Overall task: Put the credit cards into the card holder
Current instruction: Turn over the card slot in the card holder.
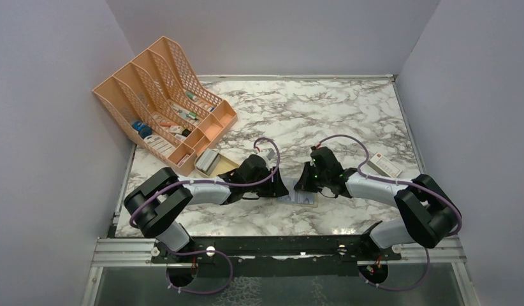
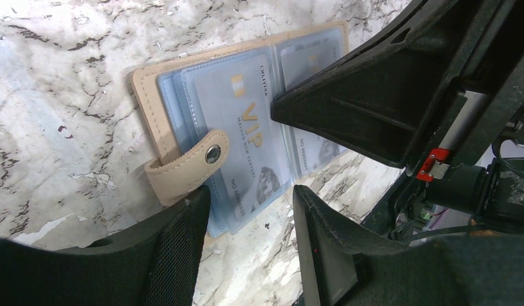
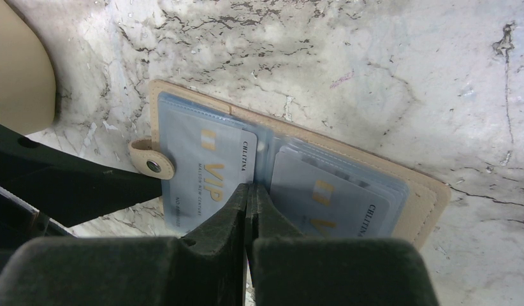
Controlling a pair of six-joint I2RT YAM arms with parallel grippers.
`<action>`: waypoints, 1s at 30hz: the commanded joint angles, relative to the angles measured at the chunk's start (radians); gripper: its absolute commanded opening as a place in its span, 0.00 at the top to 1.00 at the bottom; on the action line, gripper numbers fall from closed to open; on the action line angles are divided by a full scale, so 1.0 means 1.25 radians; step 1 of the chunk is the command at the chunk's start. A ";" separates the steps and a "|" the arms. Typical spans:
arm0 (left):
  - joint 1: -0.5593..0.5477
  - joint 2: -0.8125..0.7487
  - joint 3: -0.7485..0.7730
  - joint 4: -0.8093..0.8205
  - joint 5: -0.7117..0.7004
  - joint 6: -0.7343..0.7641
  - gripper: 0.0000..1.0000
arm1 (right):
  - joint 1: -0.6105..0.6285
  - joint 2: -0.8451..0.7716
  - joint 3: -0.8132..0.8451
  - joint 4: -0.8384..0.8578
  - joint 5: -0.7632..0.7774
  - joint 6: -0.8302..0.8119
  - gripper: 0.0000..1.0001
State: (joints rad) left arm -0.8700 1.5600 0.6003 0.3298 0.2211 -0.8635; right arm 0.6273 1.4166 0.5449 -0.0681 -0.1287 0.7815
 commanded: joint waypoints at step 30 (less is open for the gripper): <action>0.000 0.011 0.029 0.052 0.052 -0.027 0.76 | 0.003 -0.039 0.001 -0.046 0.018 -0.007 0.87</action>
State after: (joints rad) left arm -0.8700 1.5620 0.6098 0.3531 0.2546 -0.8886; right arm 0.6273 1.4029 0.5377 -0.0605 -0.1295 0.7815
